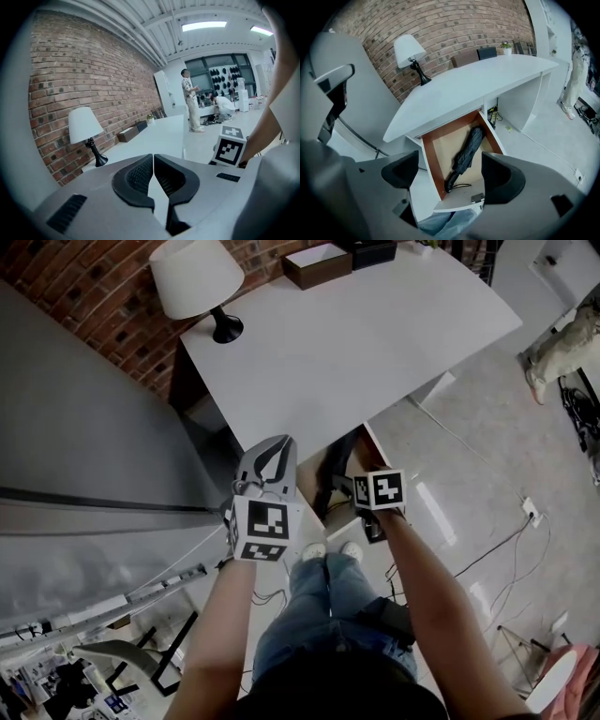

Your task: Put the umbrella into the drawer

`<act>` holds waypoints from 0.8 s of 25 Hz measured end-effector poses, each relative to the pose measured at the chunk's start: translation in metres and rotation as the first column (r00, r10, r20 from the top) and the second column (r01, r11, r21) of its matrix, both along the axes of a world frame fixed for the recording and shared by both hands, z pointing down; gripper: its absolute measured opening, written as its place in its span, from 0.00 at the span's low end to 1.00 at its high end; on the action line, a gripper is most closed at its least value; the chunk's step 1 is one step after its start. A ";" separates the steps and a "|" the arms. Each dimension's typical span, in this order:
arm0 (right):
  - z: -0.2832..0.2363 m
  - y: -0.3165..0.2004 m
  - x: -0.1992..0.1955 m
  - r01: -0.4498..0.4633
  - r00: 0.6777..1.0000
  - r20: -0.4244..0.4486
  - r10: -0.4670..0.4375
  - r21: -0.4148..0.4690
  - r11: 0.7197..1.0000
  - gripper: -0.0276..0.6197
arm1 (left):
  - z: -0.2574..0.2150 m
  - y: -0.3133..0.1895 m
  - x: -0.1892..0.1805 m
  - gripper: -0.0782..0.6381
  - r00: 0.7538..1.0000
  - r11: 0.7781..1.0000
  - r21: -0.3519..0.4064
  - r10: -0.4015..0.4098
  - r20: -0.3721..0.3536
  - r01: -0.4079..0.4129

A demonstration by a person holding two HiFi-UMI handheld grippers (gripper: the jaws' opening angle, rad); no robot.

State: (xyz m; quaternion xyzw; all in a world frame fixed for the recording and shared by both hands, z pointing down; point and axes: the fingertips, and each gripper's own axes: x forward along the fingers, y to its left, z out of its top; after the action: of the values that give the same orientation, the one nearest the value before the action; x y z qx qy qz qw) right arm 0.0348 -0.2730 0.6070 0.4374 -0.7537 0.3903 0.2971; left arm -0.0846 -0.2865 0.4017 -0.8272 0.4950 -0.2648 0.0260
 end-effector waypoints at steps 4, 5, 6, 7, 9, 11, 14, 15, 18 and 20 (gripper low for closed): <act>-0.029 0.005 -0.002 0.002 0.999 0.049 -0.004 0.029 1.000 0.69 | -0.012 0.002 -0.007 0.11 1.000 1.000 0.021 -0.021 -0.017 0.021; -0.035 0.008 -0.002 0.004 0.998 0.060 -0.005 0.032 0.999 0.69 | -0.015 0.004 -0.008 0.11 0.999 0.999 0.025 -0.024 -0.021 0.025; -0.042 0.011 -0.002 0.006 0.998 0.069 -0.008 0.034 0.999 0.69 | -0.017 0.005 -0.009 0.11 0.999 0.999 0.027 -0.028 -0.025 0.029; -0.048 0.013 -0.001 0.007 0.997 0.076 -0.010 0.038 0.999 0.69 | -0.019 0.006 -0.010 0.11 0.999 0.999 0.029 -0.032 -0.031 0.033; -0.063 0.014 0.001 0.002 0.996 0.094 -0.006 0.049 0.999 0.69 | -0.026 0.006 -0.011 0.11 0.998 0.998 0.041 -0.037 -0.044 0.039; -0.077 0.014 0.002 -0.019 0.992 0.127 0.011 0.061 0.998 0.69 | -0.034 0.006 -0.011 0.11 0.998 0.998 0.057 -0.038 -0.055 0.042; -0.097 0.016 0.003 -0.030 0.986 0.164 0.016 0.080 0.996 0.69 | -0.043 0.010 -0.013 0.11 0.996 0.996 0.073 -0.042 -0.074 0.048; -0.105 0.017 0.004 -0.028 0.986 0.169 0.012 0.093 0.995 0.68 | -0.047 0.012 -0.014 0.11 0.996 0.996 0.079 -0.043 -0.082 0.050; -0.137 0.019 0.006 -0.035 0.981 0.195 0.005 0.149 0.988 0.68 | -0.058 0.016 -0.017 0.11 0.993 0.994 0.099 -0.041 -0.107 0.052; -0.161 0.023 0.007 -0.038 0.976 0.217 -0.005 0.191 0.981 0.67 | -0.065 0.019 -0.018 0.11 0.992 0.992 0.112 -0.039 -0.122 0.052</act>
State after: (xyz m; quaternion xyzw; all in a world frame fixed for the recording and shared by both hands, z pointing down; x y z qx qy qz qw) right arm 0.0421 -0.2497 0.4461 0.4256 -0.8122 0.3628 0.1663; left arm -0.1024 -0.2671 0.3368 -0.8271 0.5289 -0.1863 0.0381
